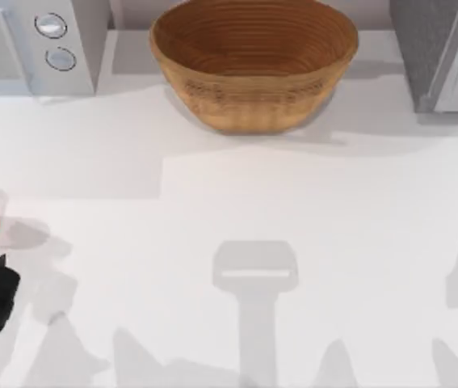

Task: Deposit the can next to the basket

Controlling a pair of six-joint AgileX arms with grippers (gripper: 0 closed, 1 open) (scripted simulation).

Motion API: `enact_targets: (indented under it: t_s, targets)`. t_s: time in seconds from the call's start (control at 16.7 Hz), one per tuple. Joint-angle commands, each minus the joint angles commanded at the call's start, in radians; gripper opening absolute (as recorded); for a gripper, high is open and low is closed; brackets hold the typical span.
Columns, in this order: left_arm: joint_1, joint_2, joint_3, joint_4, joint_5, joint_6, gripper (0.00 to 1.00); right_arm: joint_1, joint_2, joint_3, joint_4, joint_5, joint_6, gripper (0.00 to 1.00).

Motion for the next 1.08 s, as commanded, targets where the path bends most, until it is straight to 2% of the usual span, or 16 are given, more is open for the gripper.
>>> enact_targets:
  t_s: [0.54,0.84,1.08]
  targets:
    - [0.023,0.825,0.642,-0.471,0.010,0.398,1.00,0.000,0.000,0.000,0.000,0.000,0.000,1.00]
    - [0.062,1.122,0.929,-0.700,-0.014,0.489,1.00,0.000,0.000,0.000,0.000,0.000,0.000,1.00]
    - [0.090,1.237,1.107,-0.806,-0.024,0.505,1.00,0.000,0.000,0.000,0.000,0.000,0.000,1.00]
